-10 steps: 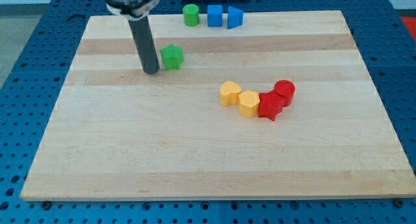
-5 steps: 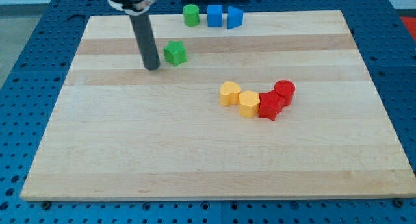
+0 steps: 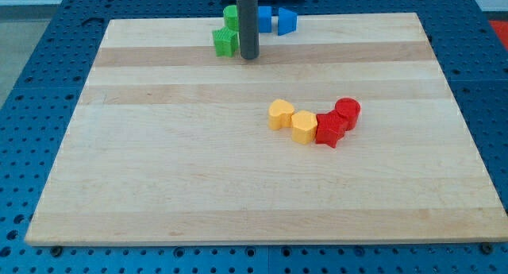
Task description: Slide the green star into the green circle
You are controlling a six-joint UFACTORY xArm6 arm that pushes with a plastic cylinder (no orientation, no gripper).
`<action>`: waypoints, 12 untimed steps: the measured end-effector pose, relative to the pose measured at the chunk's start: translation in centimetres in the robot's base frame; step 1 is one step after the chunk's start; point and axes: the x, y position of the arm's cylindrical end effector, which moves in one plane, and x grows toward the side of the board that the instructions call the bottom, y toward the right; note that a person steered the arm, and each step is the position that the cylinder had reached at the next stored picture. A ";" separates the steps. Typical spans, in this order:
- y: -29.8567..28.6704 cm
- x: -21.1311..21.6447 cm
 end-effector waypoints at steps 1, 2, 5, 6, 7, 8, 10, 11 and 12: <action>-2.1 0.9; -2.9 0.6; -4.1 -2.3; -6.5 -1.8; -10.2 -1.1; -11.3 -1.7; -6.4 -3.5; -5.8 -3.5; -5.8 -3.7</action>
